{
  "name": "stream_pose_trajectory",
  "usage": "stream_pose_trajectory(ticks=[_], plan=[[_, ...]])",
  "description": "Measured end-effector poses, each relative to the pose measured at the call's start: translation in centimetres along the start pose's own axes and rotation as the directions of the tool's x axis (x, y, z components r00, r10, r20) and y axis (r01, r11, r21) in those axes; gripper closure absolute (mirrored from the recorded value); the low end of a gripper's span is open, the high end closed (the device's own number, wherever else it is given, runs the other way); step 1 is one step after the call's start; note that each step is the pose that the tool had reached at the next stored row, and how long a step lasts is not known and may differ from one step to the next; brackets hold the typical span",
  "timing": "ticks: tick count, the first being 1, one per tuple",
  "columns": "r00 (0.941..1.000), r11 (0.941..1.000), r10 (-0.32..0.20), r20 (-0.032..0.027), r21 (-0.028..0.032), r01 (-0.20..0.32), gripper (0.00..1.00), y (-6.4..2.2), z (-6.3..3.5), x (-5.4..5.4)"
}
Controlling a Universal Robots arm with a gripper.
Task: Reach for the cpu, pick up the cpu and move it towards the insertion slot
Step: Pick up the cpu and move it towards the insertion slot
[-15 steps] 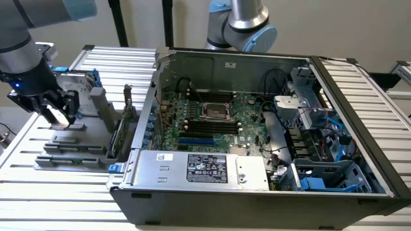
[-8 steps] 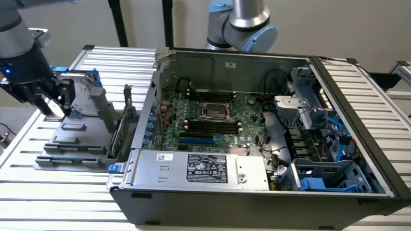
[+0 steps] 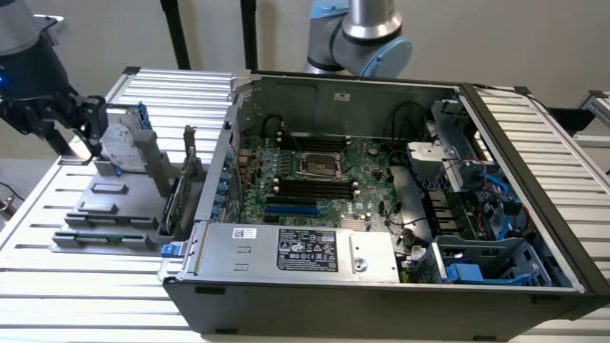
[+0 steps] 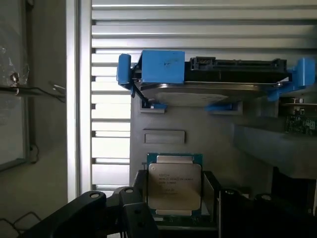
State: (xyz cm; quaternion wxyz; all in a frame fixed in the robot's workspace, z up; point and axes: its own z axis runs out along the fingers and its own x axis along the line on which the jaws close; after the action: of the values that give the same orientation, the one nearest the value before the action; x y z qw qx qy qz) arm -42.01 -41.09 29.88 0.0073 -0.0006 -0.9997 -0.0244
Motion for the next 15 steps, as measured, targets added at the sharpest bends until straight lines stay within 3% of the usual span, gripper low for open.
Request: stream_pose_trajectory(ticks=[5, 15], plan=[[1.0000, 1.0000, -0.001, 0.0000, -0.0014, 0.001, 0.46, 0.07, -2.27, -1.2], [1.0000, 0.9998, -0.003, -0.0002, -0.0193, 0.003, 0.46, 0.18, -6.33, -5.6]])
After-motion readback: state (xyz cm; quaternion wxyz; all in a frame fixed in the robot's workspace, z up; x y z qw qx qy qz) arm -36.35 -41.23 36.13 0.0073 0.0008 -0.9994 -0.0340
